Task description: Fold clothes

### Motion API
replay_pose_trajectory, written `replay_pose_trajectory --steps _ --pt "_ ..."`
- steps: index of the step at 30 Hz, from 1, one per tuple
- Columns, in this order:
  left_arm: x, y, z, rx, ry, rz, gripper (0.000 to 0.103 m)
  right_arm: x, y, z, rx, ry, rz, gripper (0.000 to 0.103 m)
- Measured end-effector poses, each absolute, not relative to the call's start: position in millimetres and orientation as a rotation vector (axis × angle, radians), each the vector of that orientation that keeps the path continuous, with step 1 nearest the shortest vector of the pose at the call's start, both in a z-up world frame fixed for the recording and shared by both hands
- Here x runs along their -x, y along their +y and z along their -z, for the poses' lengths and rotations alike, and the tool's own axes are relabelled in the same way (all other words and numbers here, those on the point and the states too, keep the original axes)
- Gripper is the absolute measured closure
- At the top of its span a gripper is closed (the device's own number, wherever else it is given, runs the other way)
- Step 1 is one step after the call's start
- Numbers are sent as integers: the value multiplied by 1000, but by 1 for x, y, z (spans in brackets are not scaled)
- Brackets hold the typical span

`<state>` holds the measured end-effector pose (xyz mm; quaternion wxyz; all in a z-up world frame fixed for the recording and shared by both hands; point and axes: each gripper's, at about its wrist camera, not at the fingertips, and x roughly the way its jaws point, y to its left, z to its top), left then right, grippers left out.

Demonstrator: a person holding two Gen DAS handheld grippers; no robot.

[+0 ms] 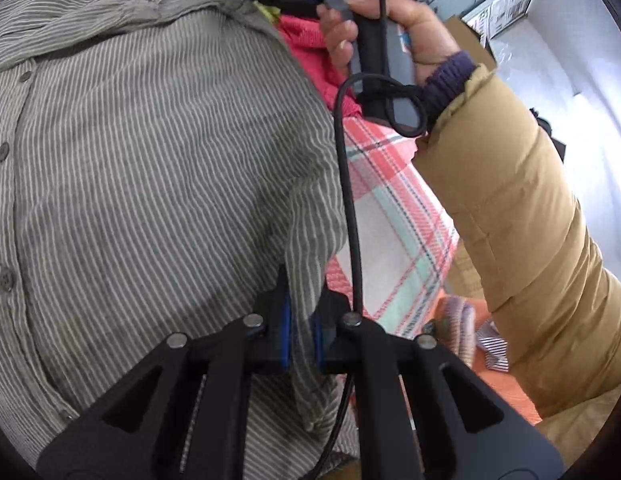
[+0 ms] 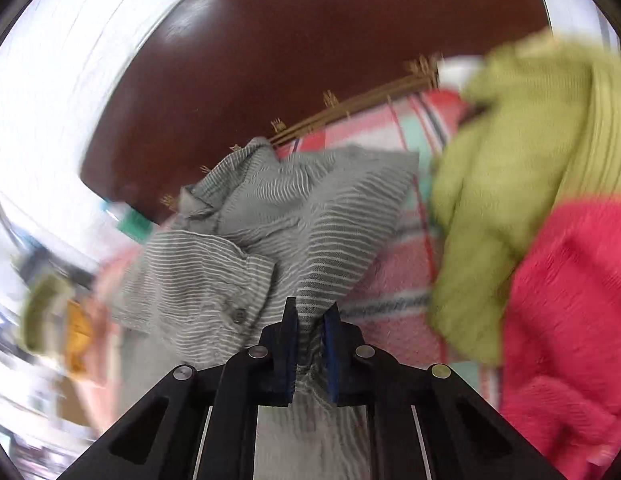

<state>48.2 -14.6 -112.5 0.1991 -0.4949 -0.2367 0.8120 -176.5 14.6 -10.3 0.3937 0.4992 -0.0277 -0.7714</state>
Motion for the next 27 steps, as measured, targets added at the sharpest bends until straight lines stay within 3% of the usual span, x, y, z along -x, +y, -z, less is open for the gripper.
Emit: replay_pose_trajectory --steps 5,12,19,22,23,27 --pt "-59 -26 106 1321 -745 -2232 93 147 -28 -27 -1145 218 2044 93" --pt "-81 -53 104 1252 -866 -2200 93 114 -83 -35 -1094 406 2016 93" --pt "-102 -74 111 1236 -930 -2188 93 102 -121 -15 -1171 433 1948 93" --pt "-108 -77 117 1249 -944 -2164 93 97 -136 -7 -1208 436 1918 85" --pt "-109 -77 119 1253 -942 -2155 93 97 -135 -6 -1226 402 1903 77" --pt "-117 -78 127 1267 -941 -2128 93 91 -111 -24 -1200 240 1833 68"
